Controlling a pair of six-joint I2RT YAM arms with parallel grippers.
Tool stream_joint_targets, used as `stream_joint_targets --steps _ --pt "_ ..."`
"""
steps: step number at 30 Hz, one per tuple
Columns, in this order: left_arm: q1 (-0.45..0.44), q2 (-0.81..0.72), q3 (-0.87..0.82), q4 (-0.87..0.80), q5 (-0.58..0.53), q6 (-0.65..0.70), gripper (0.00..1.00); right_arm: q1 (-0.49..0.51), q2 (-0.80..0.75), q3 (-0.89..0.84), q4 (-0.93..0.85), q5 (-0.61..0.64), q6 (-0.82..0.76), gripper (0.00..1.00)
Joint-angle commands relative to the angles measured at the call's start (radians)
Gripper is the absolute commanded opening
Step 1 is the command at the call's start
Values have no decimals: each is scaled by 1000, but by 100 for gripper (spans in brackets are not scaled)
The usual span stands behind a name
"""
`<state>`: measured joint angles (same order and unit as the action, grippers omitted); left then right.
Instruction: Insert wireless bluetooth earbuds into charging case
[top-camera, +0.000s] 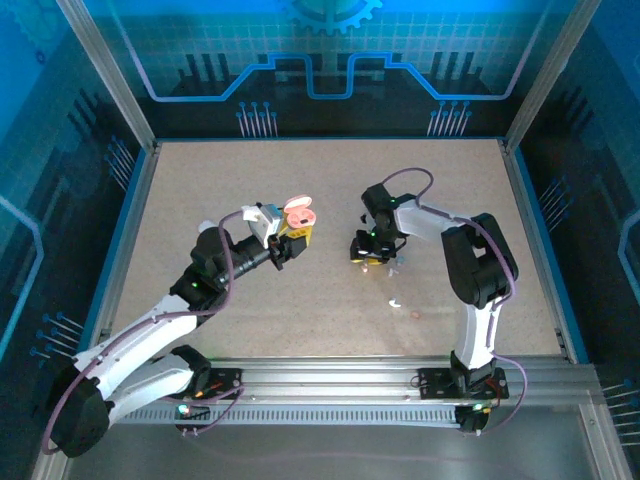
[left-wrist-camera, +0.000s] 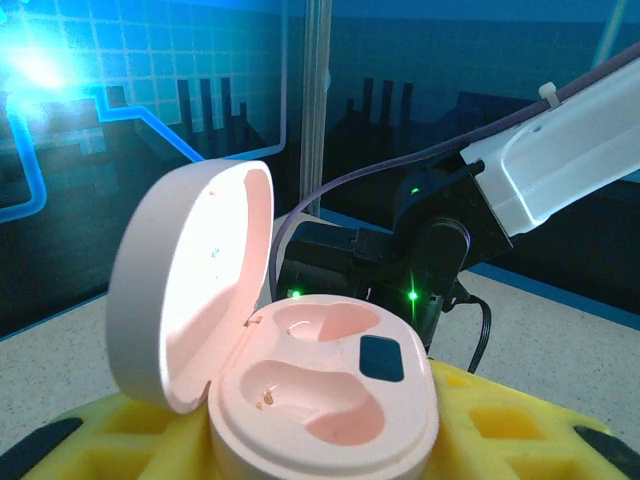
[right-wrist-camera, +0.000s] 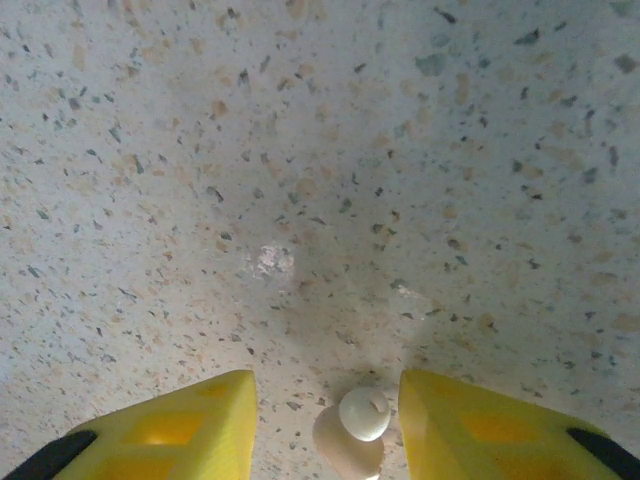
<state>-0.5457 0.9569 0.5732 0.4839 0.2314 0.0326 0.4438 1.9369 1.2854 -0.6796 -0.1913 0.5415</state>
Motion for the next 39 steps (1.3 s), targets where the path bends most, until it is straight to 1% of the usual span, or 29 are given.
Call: stream_joint_targets --steps 1,18,23,26,28,32,35,39 --pt "-6 -20 11 7 -5 13 44 25 16 25 -27 -36 -35 42" --pt "-5 -18 8 8 -8 12 44 110 119 159 -117 -112 -166 41" --pt "-6 -11 10 18 -7 10 44 137 129 205 -164 -168 -231 40" --pt "-6 -12 11 21 -7 12 44 141 80 197 -159 -126 -201 40" --pt "-7 -12 11 24 -7 12 44 135 15 168 -137 -58 -160 41" --pt "-6 -10 11 26 -7 14 44 80 -89 59 -78 7 -31 44" --pt "-7 -3 11 28 -7 18 44 37 -146 -53 6 -17 45 47" --pt "-7 9 11 41 -4 15 44 21 -141 -116 47 -66 112 50"
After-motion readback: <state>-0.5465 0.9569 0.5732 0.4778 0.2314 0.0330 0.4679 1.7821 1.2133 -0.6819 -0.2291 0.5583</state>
